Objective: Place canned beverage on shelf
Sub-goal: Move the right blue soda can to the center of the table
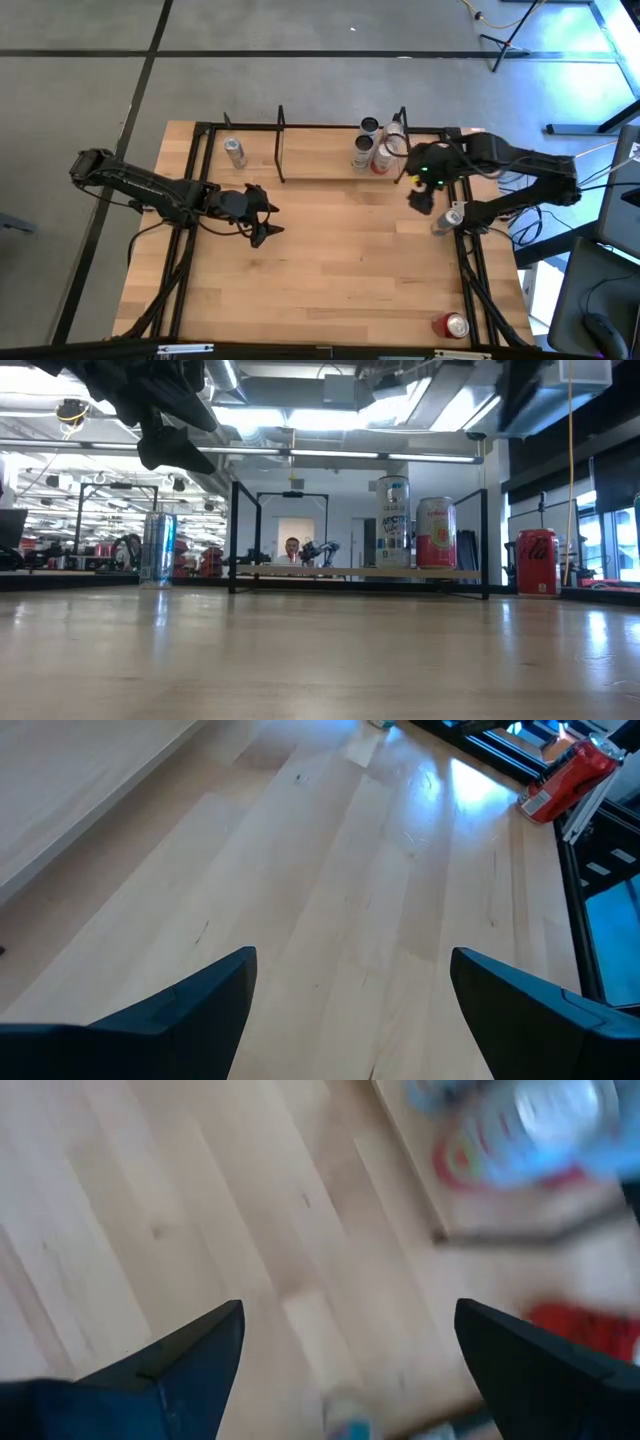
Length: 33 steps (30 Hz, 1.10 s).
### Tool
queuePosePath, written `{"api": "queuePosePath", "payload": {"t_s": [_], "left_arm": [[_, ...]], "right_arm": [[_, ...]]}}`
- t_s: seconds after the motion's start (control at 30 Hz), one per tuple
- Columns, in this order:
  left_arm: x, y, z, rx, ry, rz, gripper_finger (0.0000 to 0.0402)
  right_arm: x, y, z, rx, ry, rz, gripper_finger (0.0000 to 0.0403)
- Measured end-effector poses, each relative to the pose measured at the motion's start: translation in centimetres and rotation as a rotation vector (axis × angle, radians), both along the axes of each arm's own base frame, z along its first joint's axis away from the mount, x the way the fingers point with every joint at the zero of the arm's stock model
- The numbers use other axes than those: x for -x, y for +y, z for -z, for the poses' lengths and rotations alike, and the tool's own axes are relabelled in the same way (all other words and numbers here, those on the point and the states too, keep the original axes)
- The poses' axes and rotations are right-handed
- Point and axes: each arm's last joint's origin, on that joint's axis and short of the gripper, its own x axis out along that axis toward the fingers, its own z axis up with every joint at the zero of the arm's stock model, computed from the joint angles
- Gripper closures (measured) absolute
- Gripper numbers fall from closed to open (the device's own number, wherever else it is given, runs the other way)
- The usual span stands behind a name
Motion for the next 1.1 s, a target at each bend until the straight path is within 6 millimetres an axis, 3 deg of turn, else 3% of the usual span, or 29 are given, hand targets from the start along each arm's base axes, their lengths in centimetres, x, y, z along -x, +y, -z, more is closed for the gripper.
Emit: {"api": "queuePosePath", "payload": {"t_s": [0.27, 0.63, 0.83, 1.1], "left_arm": [[0.0, 0.0, 0.0, -0.007, 0.0, -0.01, 0.0072], [0.0, 0.0, 0.0, -0.01, 0.002, -0.012, 0.0072], [0.0, 0.1, 0.0, -0.014, 0.0, -0.018, 0.0072], [0.0, 0.0, 0.0, -0.013, 0.0, -0.018, 0.0072]], "right_arm": [[3.5, 0.3, 0.1, -0.082, 0.062, 0.151, 0.0056], [7.0, 0.6, 5.1, -0.104, 0.175, 0.217, 0.0056], [7.4, 0.7, 7.8, -0.108, 0.275, 0.221, 0.0056], [7.8, 0.8, 9.8, -0.152, 0.362, 0.213, 0.0056]]}}
